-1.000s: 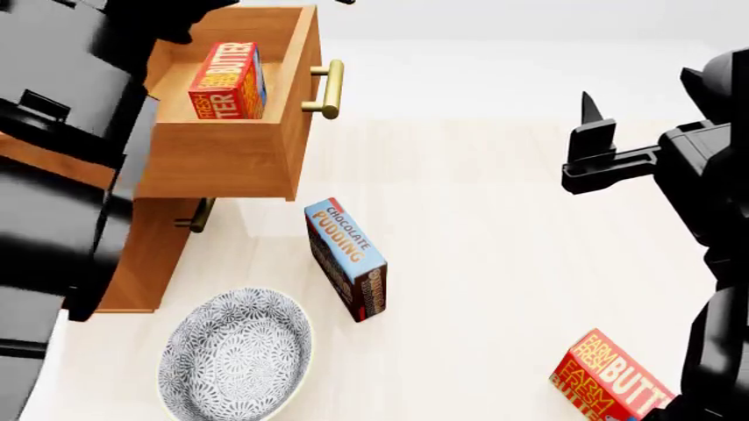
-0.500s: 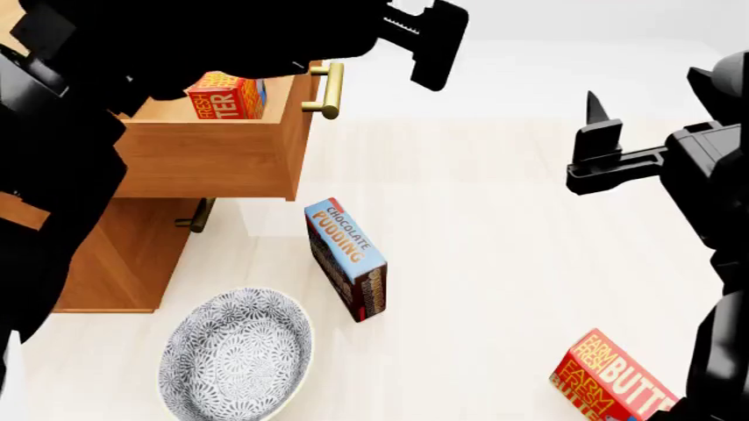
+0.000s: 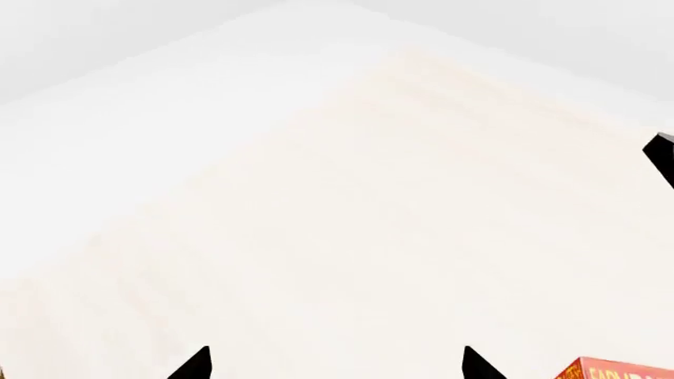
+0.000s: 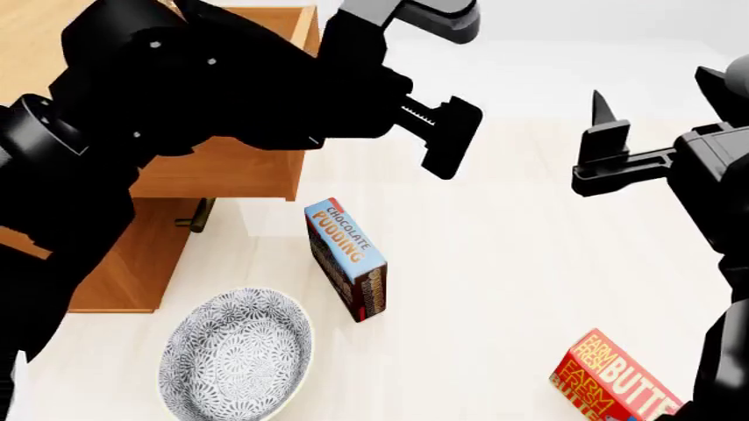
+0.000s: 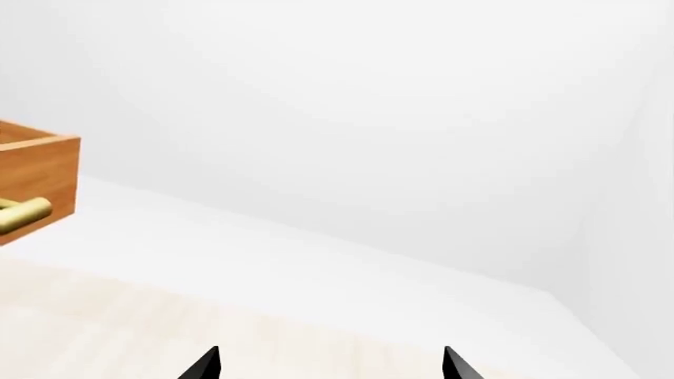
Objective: Put the butter at the front in the top drawer of the cabinet and close it.
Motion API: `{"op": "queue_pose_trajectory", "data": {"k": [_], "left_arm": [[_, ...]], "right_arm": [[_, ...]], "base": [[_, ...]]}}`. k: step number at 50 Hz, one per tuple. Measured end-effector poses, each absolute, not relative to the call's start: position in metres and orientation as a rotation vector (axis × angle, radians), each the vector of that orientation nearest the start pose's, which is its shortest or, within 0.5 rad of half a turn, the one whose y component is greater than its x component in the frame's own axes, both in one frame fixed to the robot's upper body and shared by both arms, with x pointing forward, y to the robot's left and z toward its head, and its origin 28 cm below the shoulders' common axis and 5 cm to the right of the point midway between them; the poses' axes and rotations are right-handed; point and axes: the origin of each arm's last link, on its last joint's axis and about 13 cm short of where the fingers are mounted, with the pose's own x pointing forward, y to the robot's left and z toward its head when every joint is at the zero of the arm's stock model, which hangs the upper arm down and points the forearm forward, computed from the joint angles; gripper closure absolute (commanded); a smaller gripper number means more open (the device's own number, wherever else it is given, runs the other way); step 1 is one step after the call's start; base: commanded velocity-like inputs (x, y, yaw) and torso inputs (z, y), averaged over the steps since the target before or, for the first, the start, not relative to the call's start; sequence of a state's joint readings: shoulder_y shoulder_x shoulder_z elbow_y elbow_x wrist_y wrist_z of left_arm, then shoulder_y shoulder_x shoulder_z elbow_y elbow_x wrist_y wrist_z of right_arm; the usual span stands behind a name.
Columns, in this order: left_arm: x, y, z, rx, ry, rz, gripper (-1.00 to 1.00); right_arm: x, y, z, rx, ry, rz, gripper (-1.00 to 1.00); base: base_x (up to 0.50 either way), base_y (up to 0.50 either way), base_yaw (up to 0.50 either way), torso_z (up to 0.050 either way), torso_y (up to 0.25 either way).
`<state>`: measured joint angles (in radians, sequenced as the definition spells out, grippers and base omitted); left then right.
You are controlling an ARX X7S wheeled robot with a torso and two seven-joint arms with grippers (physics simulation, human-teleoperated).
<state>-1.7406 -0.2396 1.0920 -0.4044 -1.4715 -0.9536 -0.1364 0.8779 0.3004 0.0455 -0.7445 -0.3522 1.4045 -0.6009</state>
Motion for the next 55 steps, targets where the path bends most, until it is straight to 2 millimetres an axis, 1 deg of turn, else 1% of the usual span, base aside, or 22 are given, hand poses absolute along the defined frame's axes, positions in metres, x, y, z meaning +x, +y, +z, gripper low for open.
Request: {"op": "queue_pose_trajectory", "data": {"k": [15, 22, 30, 45, 55], "left_arm": [[0.338, 0.117, 0.325, 0.284, 0.412, -0.847, -1.0], [0.34, 0.114, 0.315, 0.313, 0.437, -0.845, -1.0], [0.348, 0.114, 0.306, 0.341, 0.455, -0.784, -1.0], [0.366, 0.122, 0.291, 0.36, 0.462, -0.604, -1.0], [0.37, 0.128, 0.288, 0.343, 0.467, -0.538, -1.0]], "right_arm": [[0.232, -0.185, 0.28, -0.26, -0.178, 0.0, -1.0], [0.231, -0.185, 0.28, -0.258, -0.178, -0.001, -1.0], [0.231, -0.185, 0.279, -0.256, -0.177, -0.001, -1.0], [0.231, -0.185, 0.278, -0.252, -0.179, 0.002, -1.0], [0.231, -0.186, 0.278, -0.252, -0.18, 0.002, -1.0]], "base": [[0.0, 0.0, 0.0, 0.0, 0.0], [0.0, 0.0, 0.0, 0.0, 0.0], [0.0, 0.0, 0.0, 0.0, 0.0], [0.0, 0.0, 0.0, 0.0, 0.0], [0.0, 0.0, 0.0, 0.0, 0.0]]}}
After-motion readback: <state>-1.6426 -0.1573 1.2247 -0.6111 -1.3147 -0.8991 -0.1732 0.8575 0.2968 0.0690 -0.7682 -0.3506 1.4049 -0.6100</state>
